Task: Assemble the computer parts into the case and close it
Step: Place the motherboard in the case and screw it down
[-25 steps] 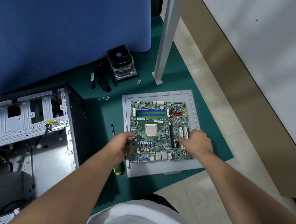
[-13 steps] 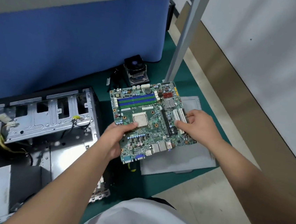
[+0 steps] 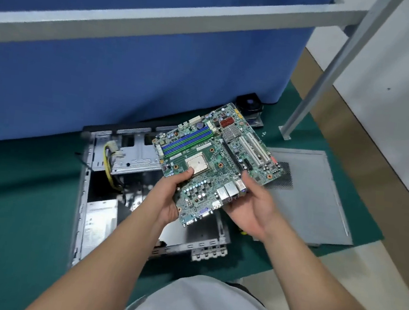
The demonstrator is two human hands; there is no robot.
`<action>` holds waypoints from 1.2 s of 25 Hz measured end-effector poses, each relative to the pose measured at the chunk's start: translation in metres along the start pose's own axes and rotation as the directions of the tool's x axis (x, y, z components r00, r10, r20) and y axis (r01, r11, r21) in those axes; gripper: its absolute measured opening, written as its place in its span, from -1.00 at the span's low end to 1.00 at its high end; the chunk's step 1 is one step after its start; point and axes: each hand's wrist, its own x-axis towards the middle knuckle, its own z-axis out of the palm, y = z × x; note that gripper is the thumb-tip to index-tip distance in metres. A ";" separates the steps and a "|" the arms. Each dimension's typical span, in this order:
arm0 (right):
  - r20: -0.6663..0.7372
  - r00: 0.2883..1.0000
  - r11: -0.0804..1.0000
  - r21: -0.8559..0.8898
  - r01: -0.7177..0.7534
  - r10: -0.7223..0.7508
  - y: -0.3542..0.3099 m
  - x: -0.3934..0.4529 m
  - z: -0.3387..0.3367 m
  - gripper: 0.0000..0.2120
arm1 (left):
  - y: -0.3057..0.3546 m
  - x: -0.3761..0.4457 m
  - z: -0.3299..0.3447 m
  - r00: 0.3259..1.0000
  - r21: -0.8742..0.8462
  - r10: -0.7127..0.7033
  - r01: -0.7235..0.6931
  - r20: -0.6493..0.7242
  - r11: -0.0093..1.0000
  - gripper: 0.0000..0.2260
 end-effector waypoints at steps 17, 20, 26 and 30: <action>-0.183 0.884 0.811 -0.507 0.290 -0.431 0.051 0.027 0.109 -0.81 | 0.044 -0.072 -0.023 0.847 0.630 0.353 -0.532 0.398 0.566 -0.10; 0.009 0.889 0.535 -0.796 0.283 -0.457 0.058 0.029 0.125 -0.66 | 0.048 -0.080 -0.024 0.829 0.605 0.311 -0.554 0.465 0.572 0.05; 0.141 0.934 0.438 -0.853 0.283 -0.329 0.062 0.032 0.125 -0.39 | 0.057 -0.086 -0.043 0.791 0.593 0.431 -0.611 0.433 0.525 -0.18; 0.049 0.883 0.526 -0.788 0.321 -0.466 0.065 0.039 0.120 -0.52 | 0.050 -0.085 -0.051 0.741 0.603 0.580 -0.644 0.340 0.470 -0.61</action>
